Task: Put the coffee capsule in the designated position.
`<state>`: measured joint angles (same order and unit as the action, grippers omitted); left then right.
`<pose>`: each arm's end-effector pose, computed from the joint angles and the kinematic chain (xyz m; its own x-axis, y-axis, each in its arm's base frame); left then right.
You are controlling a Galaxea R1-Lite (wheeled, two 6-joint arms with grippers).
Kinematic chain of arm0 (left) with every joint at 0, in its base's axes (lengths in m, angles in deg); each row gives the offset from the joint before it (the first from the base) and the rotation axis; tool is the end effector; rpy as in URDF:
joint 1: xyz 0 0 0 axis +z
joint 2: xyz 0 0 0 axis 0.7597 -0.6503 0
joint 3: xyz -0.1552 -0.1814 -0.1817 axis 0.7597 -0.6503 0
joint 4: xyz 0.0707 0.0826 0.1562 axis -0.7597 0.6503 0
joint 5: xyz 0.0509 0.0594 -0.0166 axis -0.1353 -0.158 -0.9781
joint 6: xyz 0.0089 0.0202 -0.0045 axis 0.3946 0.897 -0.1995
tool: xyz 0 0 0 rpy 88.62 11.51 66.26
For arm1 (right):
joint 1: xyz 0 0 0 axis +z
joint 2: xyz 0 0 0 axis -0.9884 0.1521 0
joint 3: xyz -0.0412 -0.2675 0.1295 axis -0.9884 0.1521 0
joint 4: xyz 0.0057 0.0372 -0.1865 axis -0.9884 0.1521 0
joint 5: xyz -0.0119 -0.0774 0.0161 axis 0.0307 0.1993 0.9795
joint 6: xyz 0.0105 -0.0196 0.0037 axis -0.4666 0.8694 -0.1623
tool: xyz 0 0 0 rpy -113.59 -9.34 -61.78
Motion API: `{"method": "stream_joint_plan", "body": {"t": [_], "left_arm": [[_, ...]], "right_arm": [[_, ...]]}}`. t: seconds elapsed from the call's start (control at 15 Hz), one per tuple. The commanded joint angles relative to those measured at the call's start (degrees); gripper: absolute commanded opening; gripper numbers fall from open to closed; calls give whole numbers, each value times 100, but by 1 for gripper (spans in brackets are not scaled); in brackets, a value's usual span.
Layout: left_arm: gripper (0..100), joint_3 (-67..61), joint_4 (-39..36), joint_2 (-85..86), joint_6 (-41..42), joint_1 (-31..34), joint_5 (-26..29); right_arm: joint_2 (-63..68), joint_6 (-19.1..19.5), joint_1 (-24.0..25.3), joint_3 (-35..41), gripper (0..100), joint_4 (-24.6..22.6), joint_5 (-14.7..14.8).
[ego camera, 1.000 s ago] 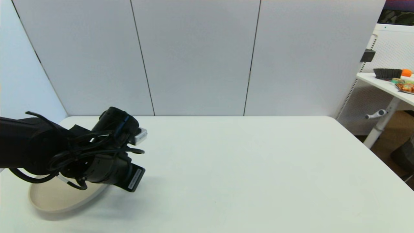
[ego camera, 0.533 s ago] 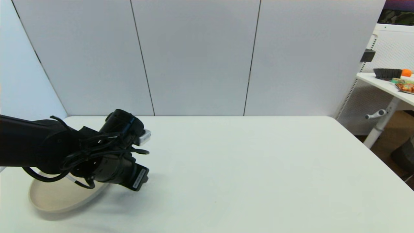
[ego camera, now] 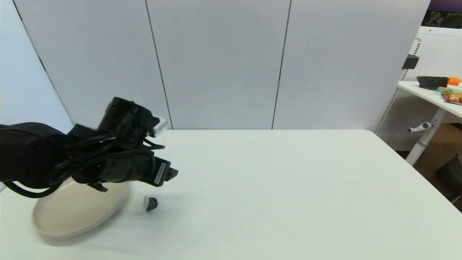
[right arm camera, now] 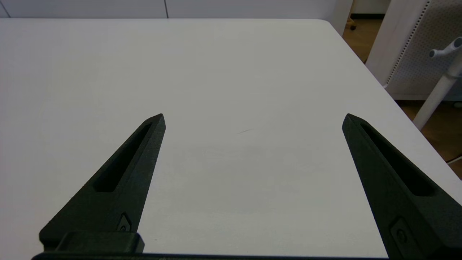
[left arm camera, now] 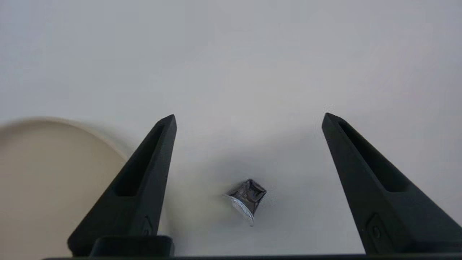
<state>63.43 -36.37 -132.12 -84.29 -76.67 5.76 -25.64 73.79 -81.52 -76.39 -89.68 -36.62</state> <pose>0.2539 -0.1261 0.1831 0.7100 -0.1564 -0.6866 0.3410 0.9295 0.1408 -0.0230 0.0003 0.0754 1.0000 -0.0008 0.0013 0.0008 1.0000 -0.0073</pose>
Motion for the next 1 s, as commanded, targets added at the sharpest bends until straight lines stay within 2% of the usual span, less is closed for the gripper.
{"method": "stream_joint_plan", "body": {"t": [0.07,0.27,0.33,0.47,0.67,0.8,1.0], "left_arm": [[100,922,252,1152,290,-19,-572],[100,1616,990,1961,343,95,-625],[100,1810,1324,2242,484,262,-625],[100,1950,1500,2901,1090,843,-607],[100,1660,1676,3780,1134,1730,-431],[100,1221,1693,4369,1099,2266,26],[100,210,1693,5309,976,2425,263]], "right_arm": [[7,2,0,0,100,0,-4],[7,2,0,0,100,0,-4],[7,2,0,0,100,0,-4],[7,2,0,0,100,0,-4],[7,2,0,0,100,0,-4],[7,2,0,0,100,0,-4],[7,2,0,0,100,0,-4]]}}
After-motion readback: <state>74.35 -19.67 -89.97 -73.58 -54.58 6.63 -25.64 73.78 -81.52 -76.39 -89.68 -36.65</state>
